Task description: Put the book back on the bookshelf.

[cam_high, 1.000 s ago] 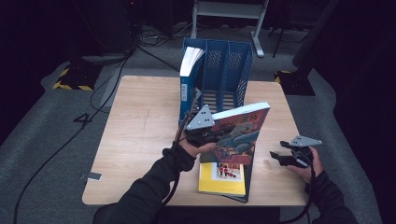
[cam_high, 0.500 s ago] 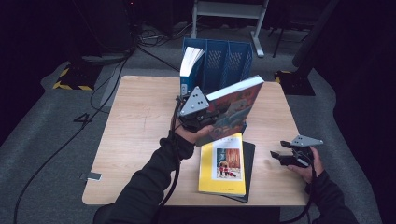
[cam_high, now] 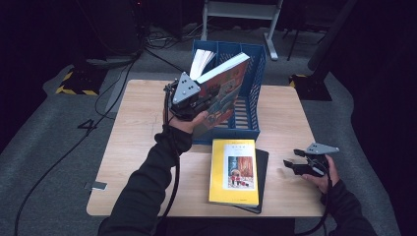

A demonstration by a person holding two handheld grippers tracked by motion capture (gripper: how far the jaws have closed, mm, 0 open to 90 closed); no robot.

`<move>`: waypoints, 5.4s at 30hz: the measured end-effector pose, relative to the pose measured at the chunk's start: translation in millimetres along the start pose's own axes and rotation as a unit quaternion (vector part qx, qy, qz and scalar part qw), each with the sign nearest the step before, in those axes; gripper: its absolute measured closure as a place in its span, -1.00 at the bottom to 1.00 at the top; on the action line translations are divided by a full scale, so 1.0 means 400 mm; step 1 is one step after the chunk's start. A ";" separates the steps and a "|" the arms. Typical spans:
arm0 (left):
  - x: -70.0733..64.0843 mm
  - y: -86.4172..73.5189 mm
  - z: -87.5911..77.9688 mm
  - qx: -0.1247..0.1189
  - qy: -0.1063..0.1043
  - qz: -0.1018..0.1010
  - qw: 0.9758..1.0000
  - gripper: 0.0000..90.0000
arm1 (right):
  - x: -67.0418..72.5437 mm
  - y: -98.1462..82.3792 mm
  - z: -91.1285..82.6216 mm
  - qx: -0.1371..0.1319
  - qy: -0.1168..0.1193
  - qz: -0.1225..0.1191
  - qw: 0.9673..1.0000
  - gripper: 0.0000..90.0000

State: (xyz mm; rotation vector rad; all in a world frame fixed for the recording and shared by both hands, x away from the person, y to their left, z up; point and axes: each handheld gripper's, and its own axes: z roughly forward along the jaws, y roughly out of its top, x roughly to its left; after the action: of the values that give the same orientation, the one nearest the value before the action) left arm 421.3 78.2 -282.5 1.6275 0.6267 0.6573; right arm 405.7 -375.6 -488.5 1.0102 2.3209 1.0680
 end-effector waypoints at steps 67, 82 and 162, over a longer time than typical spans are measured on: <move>0.041 -0.059 0.413 0.041 0.188 -0.087 0.977 0.65 | 0.014 0.000 0.004 0.009 0.025 -0.018 0.999 -0.33; 0.046 -0.137 0.429 0.052 0.183 -0.099 0.977 0.65 | 0.014 0.000 0.005 0.009 0.027 -0.021 0.999 -0.33; 0.020 -0.226 0.232 0.083 0.126 -0.060 0.987 0.01 | 0.023 0.000 0.008 0.026 0.026 -0.028 0.999 -0.33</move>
State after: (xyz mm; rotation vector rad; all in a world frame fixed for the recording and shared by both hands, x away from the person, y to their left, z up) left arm 490.2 33.4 -383.1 1.6574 0.9785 0.7443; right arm 401.6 -367.1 -490.9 0.9404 2.4164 1.0284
